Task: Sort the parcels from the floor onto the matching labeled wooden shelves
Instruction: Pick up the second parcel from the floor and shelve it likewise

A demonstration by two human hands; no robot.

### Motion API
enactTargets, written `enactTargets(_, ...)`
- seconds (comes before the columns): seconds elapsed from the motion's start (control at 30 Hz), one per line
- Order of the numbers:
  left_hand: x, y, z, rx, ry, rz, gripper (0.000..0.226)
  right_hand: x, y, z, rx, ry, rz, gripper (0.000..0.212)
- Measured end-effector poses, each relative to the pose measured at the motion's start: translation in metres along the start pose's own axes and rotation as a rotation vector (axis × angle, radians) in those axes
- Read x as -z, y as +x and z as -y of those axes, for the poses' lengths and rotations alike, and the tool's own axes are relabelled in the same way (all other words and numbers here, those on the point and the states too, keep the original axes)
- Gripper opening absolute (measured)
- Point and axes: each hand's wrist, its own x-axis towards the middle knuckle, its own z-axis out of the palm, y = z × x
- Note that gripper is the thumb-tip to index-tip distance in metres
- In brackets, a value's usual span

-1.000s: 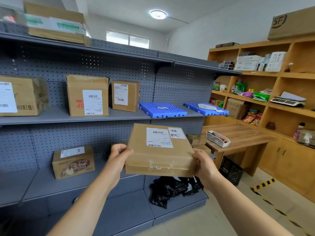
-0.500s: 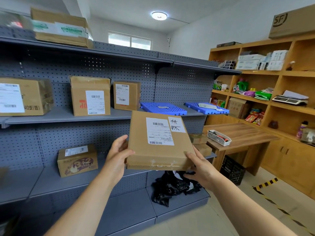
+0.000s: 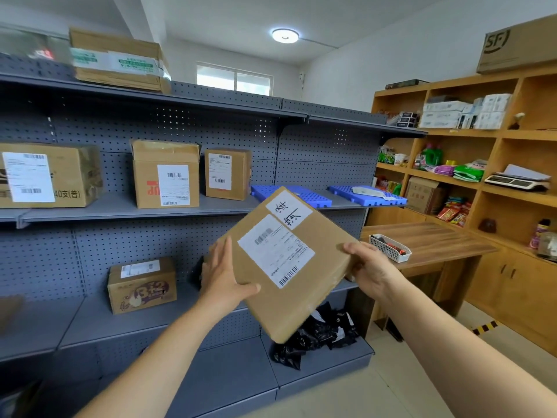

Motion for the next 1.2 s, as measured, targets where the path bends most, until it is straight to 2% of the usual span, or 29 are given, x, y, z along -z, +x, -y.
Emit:
enactTargets(0.1, 0.002, 0.005, -0.003, -0.116, 0.319, 0.046, 0.117, -0.006, -0.002, 0.016, 0.042, -0.051, 0.020, 0.063)
enactTargets(0.27, 0.011, 0.014, -0.015, -0.249, 0.574, 0.064, 0.117, -0.022, -0.003, 0.039, 0.069, -0.257, 0.191, 0.080)
enactTargets(0.37, 0.017, 0.020, -0.022, -0.304, 0.603, 0.090, 0.115, -0.030, -0.003, 0.046, 0.052, -0.367, 0.275, 0.072)
enactTargets(0.43, 0.021, 0.024, -0.026, -0.318, 0.584, 0.159, 0.111, -0.034, -0.003, 0.049, 0.051, -0.407, 0.303, 0.065)
enactTargets(0.6, 0.032, 0.023, -0.029, -0.212, 0.443, 0.427, 0.085, -0.038, -0.004, 0.048, 0.036, -0.546, 0.417, 0.060)
enactTargets(0.7, 0.031, 0.016, -0.023, -0.132, 0.239, 0.578, 0.078, -0.042, -0.006, 0.046, 0.022, -0.667, 0.492, 0.063)
enactTargets(0.83, 0.026, 0.009, -0.016, -0.066, 0.164, 0.604, 0.099, -0.042, -0.009, 0.045, 0.030, -0.747, 0.529, 0.063)
enactTargets(1.03, 0.014, 0.000, -0.013, -0.051, 0.156, 0.590, 0.106, -0.041, -0.007, 0.048, 0.048, -0.809, 0.557, 0.072)
enactTargets(1.2, 0.008, -0.001, -0.013, -0.017, 0.057, 0.560, 0.101, -0.041, -0.013, 0.050, 0.161, -0.906, 0.399, 0.077)
